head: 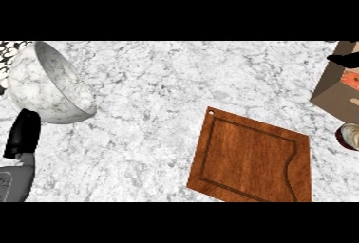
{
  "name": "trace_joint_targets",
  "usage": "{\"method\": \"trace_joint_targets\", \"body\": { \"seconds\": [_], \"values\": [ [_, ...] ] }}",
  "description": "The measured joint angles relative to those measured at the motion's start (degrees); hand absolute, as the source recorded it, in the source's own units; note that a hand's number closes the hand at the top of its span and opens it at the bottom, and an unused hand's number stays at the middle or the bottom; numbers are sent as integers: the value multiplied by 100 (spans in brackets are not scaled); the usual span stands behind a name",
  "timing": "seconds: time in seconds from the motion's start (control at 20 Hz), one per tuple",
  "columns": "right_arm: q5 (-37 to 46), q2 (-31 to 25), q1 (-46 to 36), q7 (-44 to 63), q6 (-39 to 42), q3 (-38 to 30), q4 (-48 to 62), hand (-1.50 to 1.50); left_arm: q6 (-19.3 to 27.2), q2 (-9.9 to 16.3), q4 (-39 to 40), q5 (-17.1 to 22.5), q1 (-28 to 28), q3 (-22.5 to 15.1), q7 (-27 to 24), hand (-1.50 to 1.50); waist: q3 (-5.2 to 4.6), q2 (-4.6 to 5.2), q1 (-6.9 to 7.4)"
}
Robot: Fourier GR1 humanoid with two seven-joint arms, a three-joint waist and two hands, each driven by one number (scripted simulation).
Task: Pick the squash from the cutting board and place it in the cardboard box
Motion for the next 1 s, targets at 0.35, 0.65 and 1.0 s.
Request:
{"method": "trace_joint_targets", "body": {
  "seconds": [0.35,0.65,1.0],
  "values": [
    [-337,65,108,-439,-149,-347,-83,-150,-12,-2,20,35,31,45,-88,0,7,10,-13],
    [-931,-123,61,-707,-185,-961,-152,-150,25,-15,-2,-1,70,56,-43,0,16,-8,-62],
    [-1495,-741,306,-965,445,-1534,-91,-150,84,-28,-53,-19,153,106,-15,0,16,-29,-140]
  ]
}}
